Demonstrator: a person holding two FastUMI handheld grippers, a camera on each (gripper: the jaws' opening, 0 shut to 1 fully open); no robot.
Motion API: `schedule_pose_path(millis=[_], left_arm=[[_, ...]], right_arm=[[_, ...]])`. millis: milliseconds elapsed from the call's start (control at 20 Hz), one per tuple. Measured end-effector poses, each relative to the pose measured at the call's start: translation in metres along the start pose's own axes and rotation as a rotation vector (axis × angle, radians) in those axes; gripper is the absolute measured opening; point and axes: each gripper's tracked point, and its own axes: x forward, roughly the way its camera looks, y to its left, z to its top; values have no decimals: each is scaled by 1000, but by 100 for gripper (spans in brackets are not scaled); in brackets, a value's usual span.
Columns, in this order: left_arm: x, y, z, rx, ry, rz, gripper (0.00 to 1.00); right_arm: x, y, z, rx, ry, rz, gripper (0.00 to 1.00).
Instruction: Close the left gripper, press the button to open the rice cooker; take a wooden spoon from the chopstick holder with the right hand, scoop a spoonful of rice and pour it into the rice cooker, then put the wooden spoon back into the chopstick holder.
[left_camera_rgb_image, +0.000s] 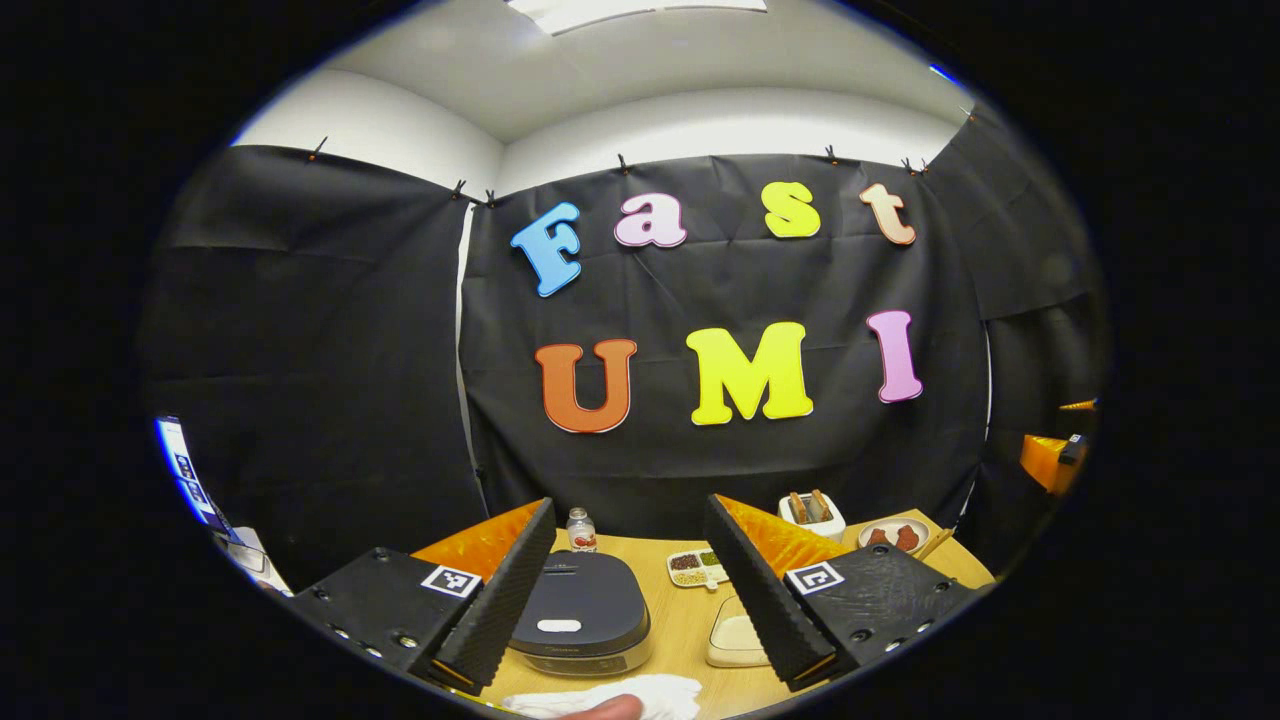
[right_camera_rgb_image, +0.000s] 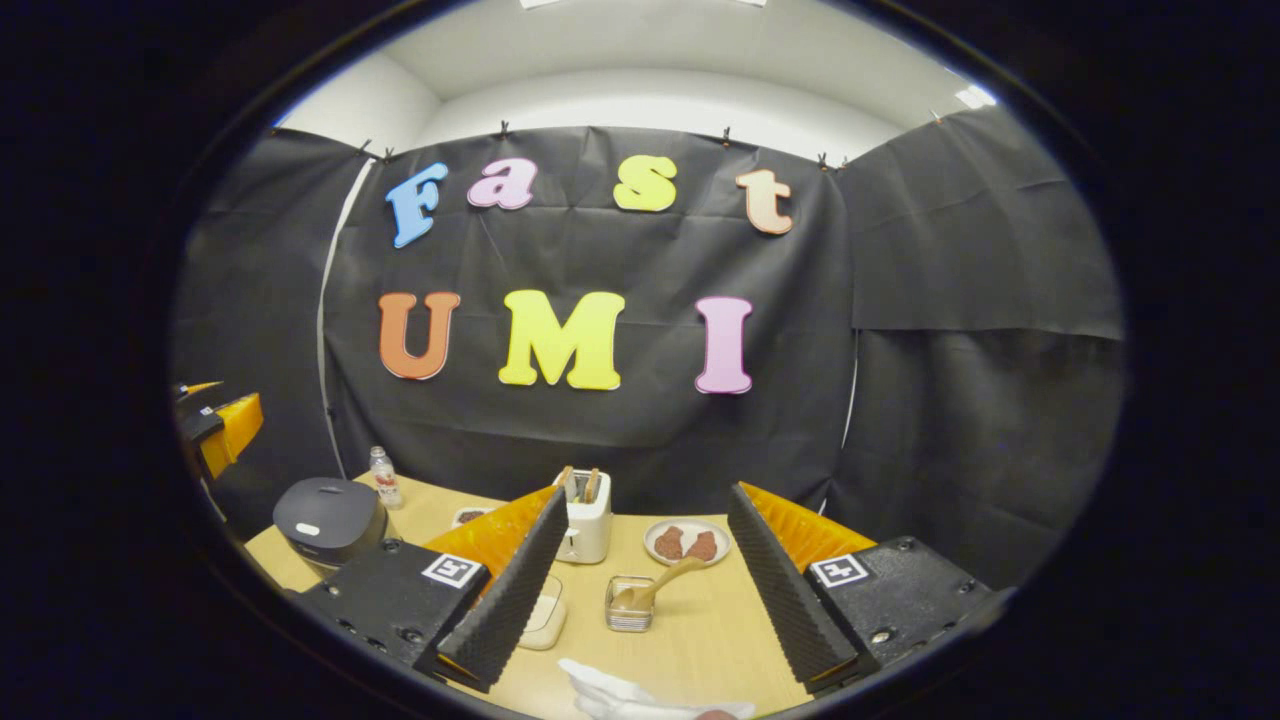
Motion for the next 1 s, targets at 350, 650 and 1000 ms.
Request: schedule_pose_path(millis=[350,650,1000], left_arm=[[4,-5,4,-39,-5,-46,95],[17,34,-13,61,38,115,8],[36,51,-33,40,82,111,0]], right_arm=[[4,3,0,-7,4,-2,100],[5,6,0,-30,14,3,100],[5,14,0,-54,26,8,100]])
